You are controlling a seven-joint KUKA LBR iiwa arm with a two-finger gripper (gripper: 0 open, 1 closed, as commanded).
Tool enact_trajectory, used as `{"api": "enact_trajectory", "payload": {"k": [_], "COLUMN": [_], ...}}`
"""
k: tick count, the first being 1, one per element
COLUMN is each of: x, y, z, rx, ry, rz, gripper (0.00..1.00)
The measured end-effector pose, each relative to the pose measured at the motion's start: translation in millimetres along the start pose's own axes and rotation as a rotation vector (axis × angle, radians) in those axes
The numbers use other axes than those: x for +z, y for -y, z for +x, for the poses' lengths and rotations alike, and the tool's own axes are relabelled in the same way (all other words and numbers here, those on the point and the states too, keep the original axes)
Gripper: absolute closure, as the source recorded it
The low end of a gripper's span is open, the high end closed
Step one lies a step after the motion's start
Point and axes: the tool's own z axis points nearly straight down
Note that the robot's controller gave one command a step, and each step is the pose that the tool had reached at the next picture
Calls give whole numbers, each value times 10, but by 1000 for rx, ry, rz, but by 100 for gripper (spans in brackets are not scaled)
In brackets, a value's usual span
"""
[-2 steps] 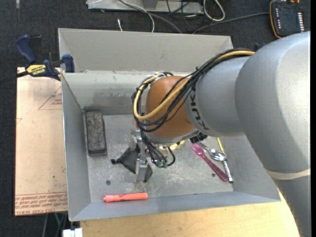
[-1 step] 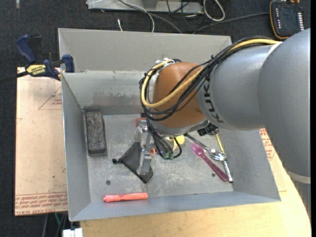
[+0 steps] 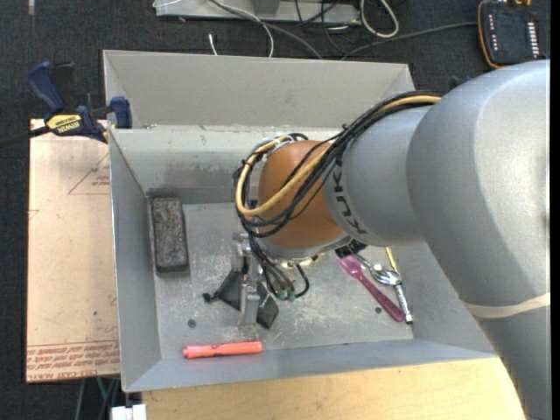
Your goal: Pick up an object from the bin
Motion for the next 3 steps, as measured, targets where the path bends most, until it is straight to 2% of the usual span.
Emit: {"api": "enact_trajectory", "payload": {"k": [1,2,3], "x": [-89,-54,-54], "y": [10,-10,-10], "z": [-1,-33,-33], "rx": [18,6,6], "ry": [17,13,13], "rz": [-8,-6,-6], "gripper": [0,100,100]}}
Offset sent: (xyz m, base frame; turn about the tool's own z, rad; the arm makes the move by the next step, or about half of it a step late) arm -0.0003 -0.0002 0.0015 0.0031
